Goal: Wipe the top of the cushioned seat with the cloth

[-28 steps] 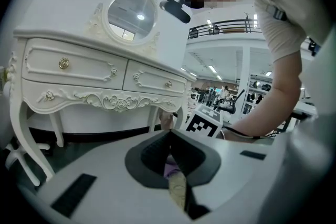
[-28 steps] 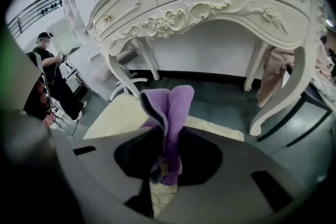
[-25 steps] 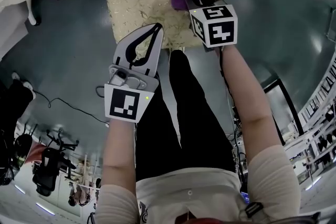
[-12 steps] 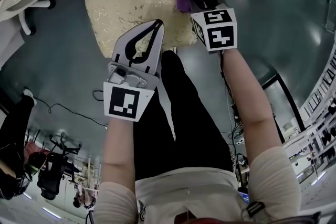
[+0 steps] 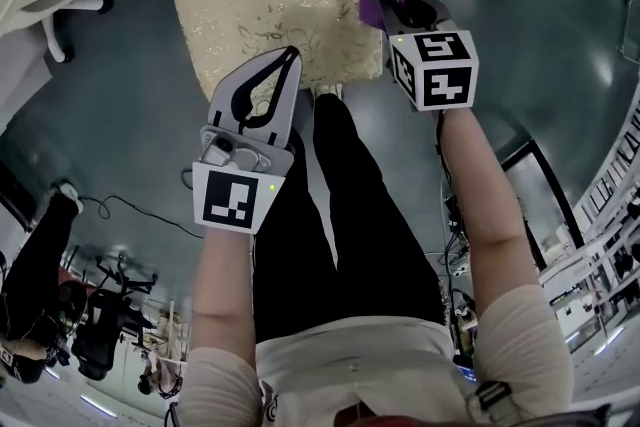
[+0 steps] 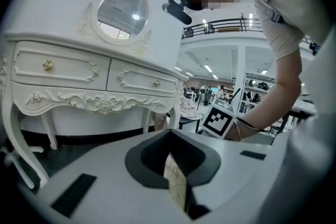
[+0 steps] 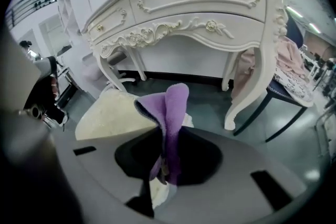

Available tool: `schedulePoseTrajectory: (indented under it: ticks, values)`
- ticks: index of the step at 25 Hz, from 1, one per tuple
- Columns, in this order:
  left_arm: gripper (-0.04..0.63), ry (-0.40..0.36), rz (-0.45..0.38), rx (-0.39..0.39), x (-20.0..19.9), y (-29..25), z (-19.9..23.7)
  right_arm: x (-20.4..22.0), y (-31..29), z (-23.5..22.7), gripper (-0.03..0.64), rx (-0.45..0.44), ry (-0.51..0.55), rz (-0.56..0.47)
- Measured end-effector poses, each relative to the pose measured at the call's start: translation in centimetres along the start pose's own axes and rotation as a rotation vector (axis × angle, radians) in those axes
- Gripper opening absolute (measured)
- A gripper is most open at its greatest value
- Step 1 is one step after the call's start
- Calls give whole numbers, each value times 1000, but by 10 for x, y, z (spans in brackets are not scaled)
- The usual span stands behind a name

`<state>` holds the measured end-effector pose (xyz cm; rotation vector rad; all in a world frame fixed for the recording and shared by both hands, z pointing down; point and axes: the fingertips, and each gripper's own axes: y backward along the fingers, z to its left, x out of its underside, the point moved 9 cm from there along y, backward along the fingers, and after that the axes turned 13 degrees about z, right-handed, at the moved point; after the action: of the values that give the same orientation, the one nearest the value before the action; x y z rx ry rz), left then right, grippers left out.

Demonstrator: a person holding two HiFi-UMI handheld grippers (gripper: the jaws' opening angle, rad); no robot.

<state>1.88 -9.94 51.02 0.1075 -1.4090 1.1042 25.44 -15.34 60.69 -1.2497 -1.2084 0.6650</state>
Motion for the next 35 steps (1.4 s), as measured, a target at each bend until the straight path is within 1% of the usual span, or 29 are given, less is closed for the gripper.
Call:
schedulePoseTrajectory:
  ticks: [3,6,9,15,18,20,23,26,29,33,35]
  values:
    - [12,3,-5,-38,5,21,13,-7,7,34,81,-56,-1,-18]
    - [12,19,-19,-64,15,46,30,-10,5,80,81,-141,-8,-24]
    - [12,9,-26,-82,27,70,50,-14,-5,131,81,-198,28,-22]
    - [12,9,-11,-93,49,116,75,-25,-33,219,81,-252,101,8]
    - [12,34,-8,-94,62,139,91,-36,-45,250,81,-257,107,13]
    - [12,36,1,-89,70,151,101,-42,-53,267,81,-257,99,15]
    - [12,26,12,-82,81,162,114,-44,-64,282,81,-245,85,24]
    - [12,43,8,-74,87,166,126,-43,-72,285,81,-224,67,34]
    - [12,45,10,-63,87,164,129,-42,-74,277,81,-214,50,35]
    - [12,27,21,-44,85,158,118,-34,-70,260,83,-203,30,48]
    - [12,16,18,-38,83,153,114,-31,-68,253,83,-197,37,52]
